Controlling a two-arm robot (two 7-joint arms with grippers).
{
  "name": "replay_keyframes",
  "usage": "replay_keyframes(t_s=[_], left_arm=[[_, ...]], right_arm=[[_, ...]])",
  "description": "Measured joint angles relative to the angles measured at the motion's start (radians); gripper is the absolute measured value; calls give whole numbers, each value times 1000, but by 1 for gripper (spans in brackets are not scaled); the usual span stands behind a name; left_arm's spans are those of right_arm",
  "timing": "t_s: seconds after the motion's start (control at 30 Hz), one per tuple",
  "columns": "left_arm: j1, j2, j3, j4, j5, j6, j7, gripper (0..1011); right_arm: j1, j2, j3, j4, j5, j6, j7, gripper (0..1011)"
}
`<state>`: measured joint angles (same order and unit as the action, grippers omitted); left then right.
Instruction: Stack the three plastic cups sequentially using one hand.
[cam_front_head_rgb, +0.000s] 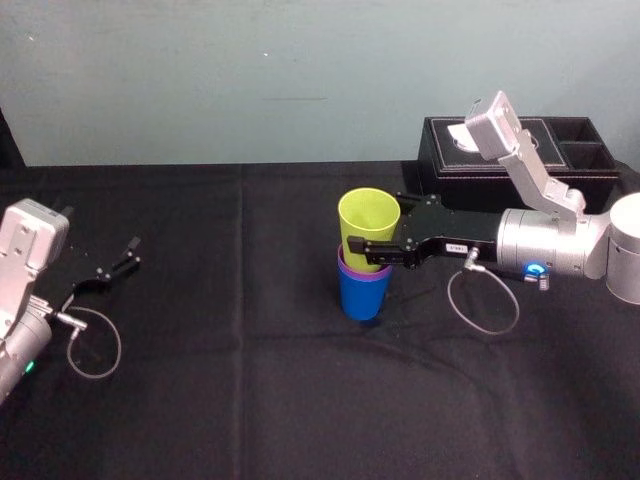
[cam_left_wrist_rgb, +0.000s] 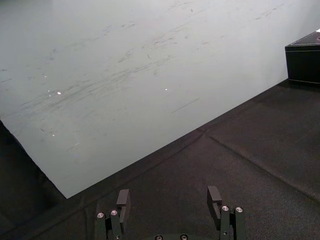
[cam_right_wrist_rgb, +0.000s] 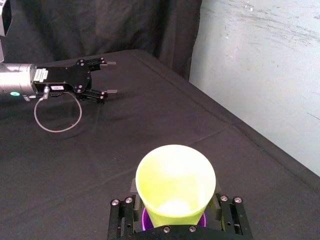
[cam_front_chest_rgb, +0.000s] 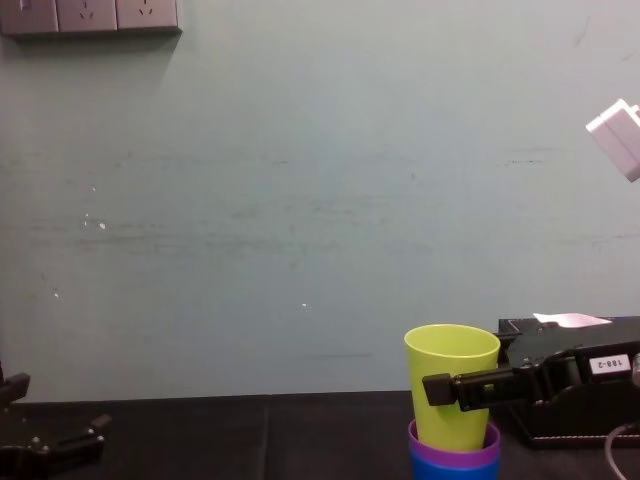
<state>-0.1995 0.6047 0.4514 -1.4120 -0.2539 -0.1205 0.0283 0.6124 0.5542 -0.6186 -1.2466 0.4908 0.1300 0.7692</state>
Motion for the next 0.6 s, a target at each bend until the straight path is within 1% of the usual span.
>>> replay_keyframes(t_s=[0.1, 0.17, 0.23, 0.27, 0.6], left_arm=[[0, 0, 0, 0, 0, 0, 0, 1012], [0, 0, 0, 0, 0, 0, 0, 1011], [0, 0, 0, 0, 0, 0, 0, 1011], [0, 0, 0, 0, 0, 0, 0, 1011], [0, 0, 0, 0, 0, 0, 0, 1011]], right_arm=[[0, 0, 0, 0, 0, 0, -1, 836], [-1, 0, 1, -1, 0, 1, -2, 927], [-1, 1, 1, -1, 1, 1, -2, 953], [-1, 1, 1, -1, 1, 1, -2, 994], [-1, 1, 2, -2, 1, 2, -2, 1003]])
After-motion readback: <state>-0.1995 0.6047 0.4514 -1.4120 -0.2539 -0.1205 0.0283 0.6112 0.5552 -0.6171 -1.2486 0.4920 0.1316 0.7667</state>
